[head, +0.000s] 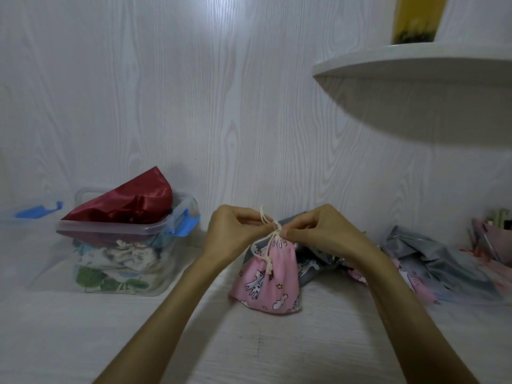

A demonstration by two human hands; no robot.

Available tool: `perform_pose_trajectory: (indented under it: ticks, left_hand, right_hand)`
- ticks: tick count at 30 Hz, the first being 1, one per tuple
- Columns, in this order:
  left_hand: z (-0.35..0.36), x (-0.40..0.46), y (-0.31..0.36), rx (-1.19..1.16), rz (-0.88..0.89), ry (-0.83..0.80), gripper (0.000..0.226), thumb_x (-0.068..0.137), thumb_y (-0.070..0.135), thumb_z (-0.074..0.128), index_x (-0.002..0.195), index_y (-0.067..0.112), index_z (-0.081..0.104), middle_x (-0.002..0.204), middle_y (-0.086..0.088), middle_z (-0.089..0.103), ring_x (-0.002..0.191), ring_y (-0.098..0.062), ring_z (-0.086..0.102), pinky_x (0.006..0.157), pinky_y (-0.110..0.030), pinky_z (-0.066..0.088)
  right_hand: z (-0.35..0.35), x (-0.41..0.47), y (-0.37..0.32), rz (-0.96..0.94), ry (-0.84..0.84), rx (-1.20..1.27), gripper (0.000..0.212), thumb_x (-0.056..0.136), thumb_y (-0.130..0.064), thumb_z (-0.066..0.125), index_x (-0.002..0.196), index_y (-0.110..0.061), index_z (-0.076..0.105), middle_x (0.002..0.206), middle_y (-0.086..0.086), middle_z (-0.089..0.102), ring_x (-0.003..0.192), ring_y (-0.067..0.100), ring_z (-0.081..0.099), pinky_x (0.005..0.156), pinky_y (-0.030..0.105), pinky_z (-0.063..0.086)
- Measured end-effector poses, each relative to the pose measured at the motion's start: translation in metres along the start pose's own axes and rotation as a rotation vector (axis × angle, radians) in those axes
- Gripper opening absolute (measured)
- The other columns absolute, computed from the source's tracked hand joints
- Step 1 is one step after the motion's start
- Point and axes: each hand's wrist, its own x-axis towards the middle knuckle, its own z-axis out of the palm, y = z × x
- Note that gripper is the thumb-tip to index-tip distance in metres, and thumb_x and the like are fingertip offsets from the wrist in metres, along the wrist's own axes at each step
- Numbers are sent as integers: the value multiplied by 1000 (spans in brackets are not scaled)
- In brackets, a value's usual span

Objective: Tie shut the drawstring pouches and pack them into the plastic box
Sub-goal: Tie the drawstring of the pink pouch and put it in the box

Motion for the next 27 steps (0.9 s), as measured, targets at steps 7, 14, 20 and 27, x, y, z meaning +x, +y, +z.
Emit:
perform_pose_trajectory:
  ticks: [7,14,20,27]
  left_hand:
    - [2,-2,0,130,86,36,14,66,33,83,77,26,78,72,4,74,71,-16,70,74,-44,58]
    - [-6,0,3,-1,74,-88,14,75,15,77,88,15,77,81,2,76,79,-7,72,76,-23,57]
    - [-13,6,5,-15,28,-108,9,79,14,73,86,9,75,71,5,74,65,-1,68,57,-13,50]
    - [-13,6,0,70,-98,-174,6,80,21,73,83,16,75,78,-5,75,70,-5,70,57,-11,50]
  right_hand:
    - [2,3,8,118,-145,144,23,92,-29,58,105,-14,71,78,-6,70,64,5,59,67,14,47]
    - [5,3,9,63,26,254,11,82,-22,71,88,-15,77,75,-6,74,71,5,62,64,13,50]
    - [-1,4,2,-12,85,-64,12,95,-23,53,90,-16,61,79,-6,64,65,3,60,60,17,41]
    - [-9,-1,2,58,-74,-546,10,98,-23,42,93,-19,50,96,-3,54,92,18,51,91,38,40]
